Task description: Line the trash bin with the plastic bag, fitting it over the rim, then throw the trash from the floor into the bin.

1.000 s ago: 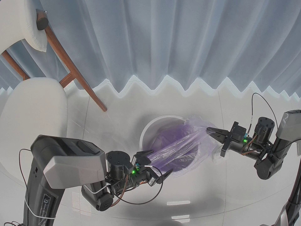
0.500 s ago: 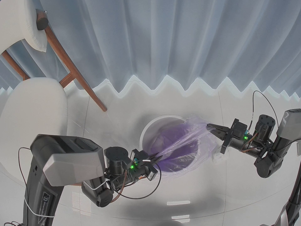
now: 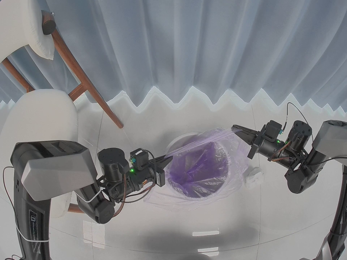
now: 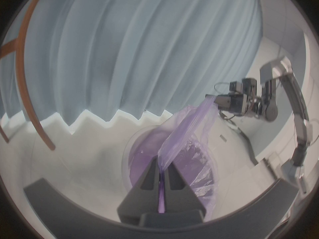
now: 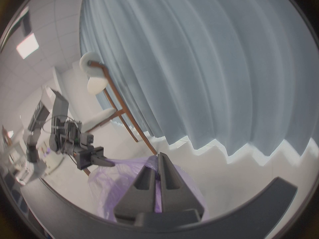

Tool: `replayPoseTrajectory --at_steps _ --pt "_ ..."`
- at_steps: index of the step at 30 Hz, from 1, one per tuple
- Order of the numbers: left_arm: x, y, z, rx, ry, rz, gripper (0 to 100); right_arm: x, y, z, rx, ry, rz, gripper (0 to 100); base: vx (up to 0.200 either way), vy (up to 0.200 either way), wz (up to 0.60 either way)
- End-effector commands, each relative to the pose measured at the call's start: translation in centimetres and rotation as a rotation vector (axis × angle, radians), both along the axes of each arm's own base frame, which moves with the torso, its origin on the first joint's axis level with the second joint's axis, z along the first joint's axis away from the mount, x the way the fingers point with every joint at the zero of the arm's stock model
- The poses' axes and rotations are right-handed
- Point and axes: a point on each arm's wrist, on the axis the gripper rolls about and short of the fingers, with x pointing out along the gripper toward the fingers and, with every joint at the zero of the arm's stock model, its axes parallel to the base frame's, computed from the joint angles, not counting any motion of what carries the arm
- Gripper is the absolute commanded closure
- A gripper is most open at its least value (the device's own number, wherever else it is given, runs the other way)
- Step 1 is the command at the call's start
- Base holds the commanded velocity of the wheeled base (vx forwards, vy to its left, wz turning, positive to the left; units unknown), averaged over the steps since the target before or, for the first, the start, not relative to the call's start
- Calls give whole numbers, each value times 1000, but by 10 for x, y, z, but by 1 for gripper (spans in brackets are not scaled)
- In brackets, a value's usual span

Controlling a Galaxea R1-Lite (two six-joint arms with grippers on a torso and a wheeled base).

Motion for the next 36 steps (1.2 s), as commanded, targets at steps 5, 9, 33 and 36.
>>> replayPoseTrajectory --at_steps 5,9,33,36 --pt "24 22 25 -239 116 19 100 47 12 -13 184 110 31 100 0 0 0" --pt "37 29 36 -322 132 16 100 66 15 -20 199 110 32 100 0 0 0" --pt "91 46 -21 -318 172 110 100 119 22 -65 212 112 -20 100 0 0 0" --pt "91 46 -21 -318 173 110 100 121 23 -65 219 104 -40 100 0 0 0"
